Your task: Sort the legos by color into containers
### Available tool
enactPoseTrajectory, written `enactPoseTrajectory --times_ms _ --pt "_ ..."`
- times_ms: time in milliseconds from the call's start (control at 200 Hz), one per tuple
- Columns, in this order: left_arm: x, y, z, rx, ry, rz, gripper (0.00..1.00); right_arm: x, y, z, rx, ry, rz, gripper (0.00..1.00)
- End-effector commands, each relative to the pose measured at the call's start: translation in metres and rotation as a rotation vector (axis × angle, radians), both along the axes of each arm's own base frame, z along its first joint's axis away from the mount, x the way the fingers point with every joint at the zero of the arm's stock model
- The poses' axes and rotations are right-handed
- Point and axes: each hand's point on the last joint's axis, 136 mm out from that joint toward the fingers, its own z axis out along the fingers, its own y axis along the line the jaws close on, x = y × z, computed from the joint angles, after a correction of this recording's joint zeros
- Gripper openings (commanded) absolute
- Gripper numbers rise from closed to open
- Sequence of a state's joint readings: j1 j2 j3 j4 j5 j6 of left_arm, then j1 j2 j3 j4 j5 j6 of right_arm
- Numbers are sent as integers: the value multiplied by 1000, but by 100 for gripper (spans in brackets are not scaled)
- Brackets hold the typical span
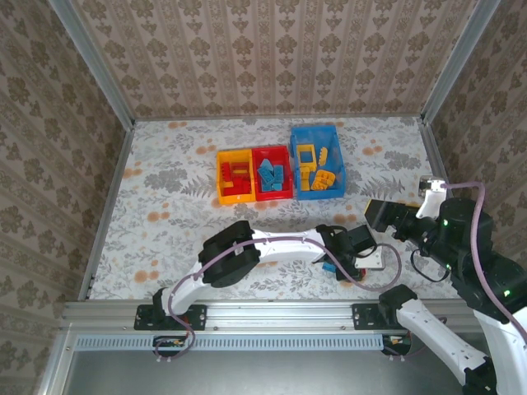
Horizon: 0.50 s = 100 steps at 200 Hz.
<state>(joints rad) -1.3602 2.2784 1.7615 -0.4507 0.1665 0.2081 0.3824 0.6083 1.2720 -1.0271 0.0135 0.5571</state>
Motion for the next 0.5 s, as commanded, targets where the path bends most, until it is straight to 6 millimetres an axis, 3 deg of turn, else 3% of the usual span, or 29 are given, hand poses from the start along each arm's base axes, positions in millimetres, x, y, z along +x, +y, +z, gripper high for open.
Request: enactPoseTrajectory --times_ms 0,120,255,370,495 --pt "5 -14 20 -60 -3 39 23 -1 4 4 23 -12 16 93" --pt "28 -17 57 -132 -47 120 22 1 4 7 6 -20 25 92" --pt "80 1 112 -228 -58 309 22 8 9 19 -13 -60 48 92" --pt "129 42 144 -288 -38 495 22 24 21 36 -21 -123 93 92" --pt "175 111 165 -305 -15 712 23 51 45 33 -31 -128 171 92"
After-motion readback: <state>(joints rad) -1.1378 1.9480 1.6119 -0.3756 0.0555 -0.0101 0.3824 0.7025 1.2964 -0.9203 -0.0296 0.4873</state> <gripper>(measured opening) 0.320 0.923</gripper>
